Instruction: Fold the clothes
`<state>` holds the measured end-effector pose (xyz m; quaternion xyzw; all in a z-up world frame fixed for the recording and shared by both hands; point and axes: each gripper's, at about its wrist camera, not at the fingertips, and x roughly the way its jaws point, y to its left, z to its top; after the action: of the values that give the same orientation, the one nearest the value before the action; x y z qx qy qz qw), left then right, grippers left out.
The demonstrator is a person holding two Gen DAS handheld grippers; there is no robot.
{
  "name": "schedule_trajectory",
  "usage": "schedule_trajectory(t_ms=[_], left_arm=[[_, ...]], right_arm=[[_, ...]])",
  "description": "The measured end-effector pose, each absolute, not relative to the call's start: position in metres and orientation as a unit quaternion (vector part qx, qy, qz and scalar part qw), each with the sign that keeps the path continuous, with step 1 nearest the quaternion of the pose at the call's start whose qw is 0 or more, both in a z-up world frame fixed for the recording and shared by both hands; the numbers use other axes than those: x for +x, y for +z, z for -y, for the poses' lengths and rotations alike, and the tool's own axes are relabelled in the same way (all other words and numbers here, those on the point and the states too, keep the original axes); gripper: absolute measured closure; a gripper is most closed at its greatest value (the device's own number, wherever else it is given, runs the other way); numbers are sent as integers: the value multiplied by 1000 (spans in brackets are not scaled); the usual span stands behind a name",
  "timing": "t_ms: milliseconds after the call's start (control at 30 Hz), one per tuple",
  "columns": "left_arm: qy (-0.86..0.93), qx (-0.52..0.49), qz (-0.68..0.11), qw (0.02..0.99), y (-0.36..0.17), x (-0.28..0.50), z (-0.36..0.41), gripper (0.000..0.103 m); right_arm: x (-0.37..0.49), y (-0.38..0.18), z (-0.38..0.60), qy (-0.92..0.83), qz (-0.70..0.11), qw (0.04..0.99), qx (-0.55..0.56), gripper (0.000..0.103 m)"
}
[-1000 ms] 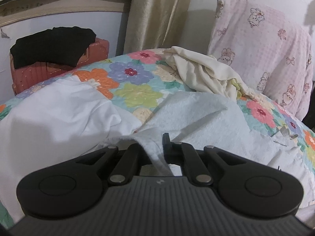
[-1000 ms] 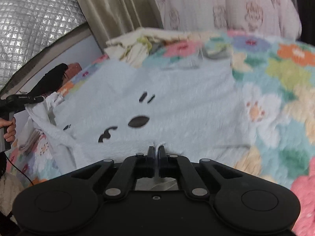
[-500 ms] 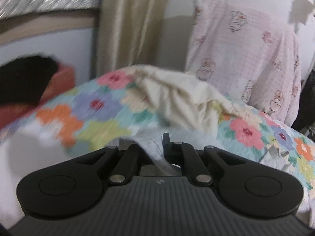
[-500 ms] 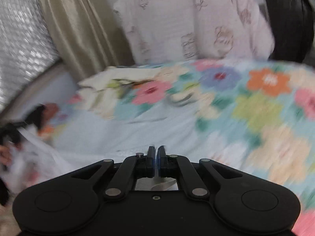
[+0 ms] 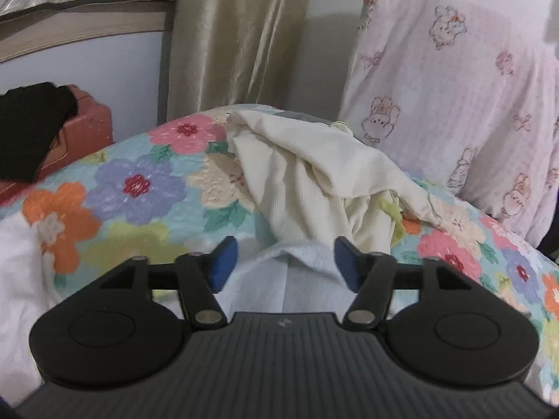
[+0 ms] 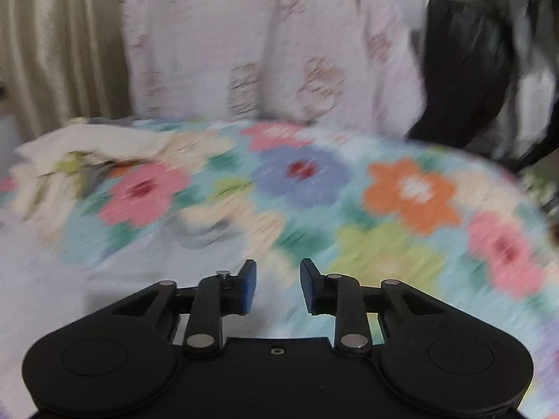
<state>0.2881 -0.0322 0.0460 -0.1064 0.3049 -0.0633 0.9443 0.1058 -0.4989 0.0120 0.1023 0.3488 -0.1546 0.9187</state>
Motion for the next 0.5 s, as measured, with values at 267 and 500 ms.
schedule_trajectory(t_ms=[267,500], left_arm=[[-57,-205,-398,892,-16,217,-53,38],[-92,-285,-429,852,-37,205,-73,38]], right_arm=[[22,-9,441,-3,-358,904,233,69],[-30,-47,382,128,-420,840,319,52]])
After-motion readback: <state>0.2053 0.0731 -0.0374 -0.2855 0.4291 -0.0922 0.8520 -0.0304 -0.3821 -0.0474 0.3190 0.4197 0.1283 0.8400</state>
